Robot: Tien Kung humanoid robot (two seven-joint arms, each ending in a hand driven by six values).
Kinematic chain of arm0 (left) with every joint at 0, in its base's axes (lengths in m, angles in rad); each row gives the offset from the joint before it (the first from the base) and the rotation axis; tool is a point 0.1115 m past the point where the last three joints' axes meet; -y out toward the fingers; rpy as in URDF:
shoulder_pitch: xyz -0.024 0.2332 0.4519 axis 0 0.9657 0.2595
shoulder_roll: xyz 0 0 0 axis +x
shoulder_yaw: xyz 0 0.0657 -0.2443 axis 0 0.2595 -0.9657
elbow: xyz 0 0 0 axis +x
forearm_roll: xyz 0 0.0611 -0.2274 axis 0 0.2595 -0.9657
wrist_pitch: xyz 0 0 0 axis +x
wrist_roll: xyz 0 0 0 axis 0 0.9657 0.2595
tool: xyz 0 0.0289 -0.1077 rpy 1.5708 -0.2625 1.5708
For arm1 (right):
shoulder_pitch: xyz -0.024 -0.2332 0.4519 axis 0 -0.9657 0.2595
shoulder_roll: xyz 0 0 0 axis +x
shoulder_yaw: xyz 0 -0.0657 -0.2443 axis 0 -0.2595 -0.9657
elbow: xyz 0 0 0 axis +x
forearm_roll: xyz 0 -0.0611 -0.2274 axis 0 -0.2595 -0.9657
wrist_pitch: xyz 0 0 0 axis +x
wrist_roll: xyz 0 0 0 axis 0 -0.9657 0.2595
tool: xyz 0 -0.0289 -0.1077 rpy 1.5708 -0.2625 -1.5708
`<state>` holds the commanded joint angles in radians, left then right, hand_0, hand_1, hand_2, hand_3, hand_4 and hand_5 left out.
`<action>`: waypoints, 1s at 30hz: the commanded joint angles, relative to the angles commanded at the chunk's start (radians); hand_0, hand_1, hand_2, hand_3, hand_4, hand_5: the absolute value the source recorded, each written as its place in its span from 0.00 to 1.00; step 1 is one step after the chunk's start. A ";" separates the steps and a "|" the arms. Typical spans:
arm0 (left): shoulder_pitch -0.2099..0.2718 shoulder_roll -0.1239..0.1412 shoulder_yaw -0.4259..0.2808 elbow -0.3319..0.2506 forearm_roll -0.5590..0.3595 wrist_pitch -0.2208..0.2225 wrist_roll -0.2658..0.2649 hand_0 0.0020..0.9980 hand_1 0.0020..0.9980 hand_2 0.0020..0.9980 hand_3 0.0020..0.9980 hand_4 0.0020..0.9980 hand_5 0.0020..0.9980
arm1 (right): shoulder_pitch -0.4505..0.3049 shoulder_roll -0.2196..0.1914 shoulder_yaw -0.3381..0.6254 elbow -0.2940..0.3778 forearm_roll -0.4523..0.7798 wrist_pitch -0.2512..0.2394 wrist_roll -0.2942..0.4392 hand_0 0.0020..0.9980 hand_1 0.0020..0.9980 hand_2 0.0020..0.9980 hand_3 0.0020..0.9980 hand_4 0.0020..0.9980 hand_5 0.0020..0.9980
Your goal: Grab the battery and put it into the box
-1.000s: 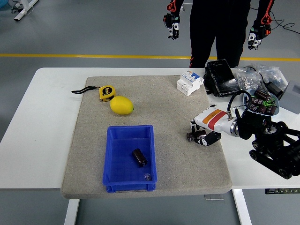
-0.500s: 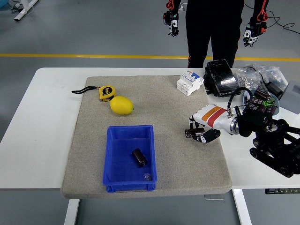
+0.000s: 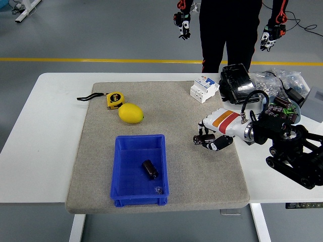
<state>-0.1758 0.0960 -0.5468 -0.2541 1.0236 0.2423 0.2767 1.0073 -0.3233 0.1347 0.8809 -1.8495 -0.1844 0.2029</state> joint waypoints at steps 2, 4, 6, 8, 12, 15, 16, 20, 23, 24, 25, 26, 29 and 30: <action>0.000 0.001 -0.001 0.000 0.002 -0.001 0.001 0.58 0.60 0.63 0.58 0.62 0.59 | 0.004 0.001 0.006 0.016 -0.004 -0.001 -0.003 0.27 0.41 0.51 0.49 0.61 0.31; 0.000 0.002 -0.001 0.000 0.001 -0.001 0.000 0.58 0.59 0.63 0.58 0.63 0.59 | 0.007 0.001 0.010 0.032 -0.008 -0.002 -0.005 0.27 0.41 0.51 0.49 0.60 0.31; 0.000 0.003 0.000 0.000 -0.002 -0.001 0.000 0.58 0.59 0.63 0.58 0.63 0.59 | 0.010 0.003 0.014 0.051 -0.013 -0.002 -0.009 0.27 0.41 0.51 0.49 0.60 0.31; 0.000 0.004 0.000 0.001 -0.002 0.000 0.000 0.58 0.59 0.63 0.58 0.63 0.59 | 0.013 0.005 0.016 0.066 -0.016 -0.003 -0.013 0.27 0.41 0.51 0.49 0.60 0.31; 0.002 0.005 0.001 0.001 -0.004 0.000 0.000 0.58 0.59 0.62 0.58 0.63 0.59 | 0.028 0.020 0.016 0.109 -0.016 -0.004 -0.021 0.27 0.41 0.51 0.49 0.60 0.31; 0.002 0.007 0.000 0.001 0.000 0.000 0.001 0.58 0.59 0.62 0.58 0.63 0.59 | 0.044 0.038 0.017 0.144 -0.019 -0.006 -0.028 0.27 0.41 0.51 0.49 0.60 0.31; 0.003 0.007 0.000 0.001 0.001 -0.001 0.001 0.58 0.59 0.62 0.58 0.63 0.59 | 0.050 0.044 0.017 0.156 -0.020 -0.007 -0.031 0.27 0.41 0.51 0.49 0.60 0.31; 0.005 0.008 -0.001 0.001 0.001 0.000 0.002 0.58 0.59 0.62 0.58 0.63 0.59 | 0.068 0.073 0.005 0.206 -0.021 -0.008 -0.045 0.27 0.41 0.51 0.49 0.60 0.31; 0.006 0.009 0.000 0.001 0.000 0.000 0.003 0.58 0.59 0.62 0.58 0.63 0.58 | 0.080 0.099 -0.016 0.241 -0.023 -0.009 -0.054 0.27 0.41 0.51 0.49 0.60 0.30; 0.006 0.009 0.000 0.001 0.000 0.000 0.003 0.58 0.59 0.62 0.58 0.63 0.58 | 0.084 0.110 -0.026 0.253 -0.025 -0.008 -0.058 0.27 0.41 0.51 0.49 0.60 0.30; 0.005 0.009 0.000 0.001 0.000 0.000 0.003 0.58 0.59 0.62 0.58 0.63 0.58 | 0.086 0.119 -0.033 0.261 -0.028 -0.005 -0.063 0.27 0.41 0.51 0.49 0.60 0.30; 0.005 0.010 0.000 0.001 0.001 0.000 0.003 0.58 0.59 0.62 0.58 0.63 0.58 | 0.088 0.127 -0.040 0.266 -0.030 -0.001 -0.068 0.27 0.41 0.51 0.49 0.60 0.30; 0.003 0.010 0.001 0.000 0.002 -0.001 0.004 0.58 0.59 0.62 0.58 0.63 0.58 | 0.094 0.148 -0.055 0.271 -0.037 0.020 -0.090 0.30 0.43 0.57 0.54 0.63 0.31; 0.003 0.010 0.001 0.000 0.000 0.000 0.003 0.58 0.59 0.62 0.58 0.63 0.58 | 0.095 0.151 -0.058 0.271 -0.038 0.028 -0.095 0.30 0.43 0.57 0.54 0.63 0.31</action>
<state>-0.1729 0.1062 -0.5453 -0.2539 1.0240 0.2420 0.2801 1.1024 -0.1725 0.0768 1.1518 -1.8874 -0.1568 0.1075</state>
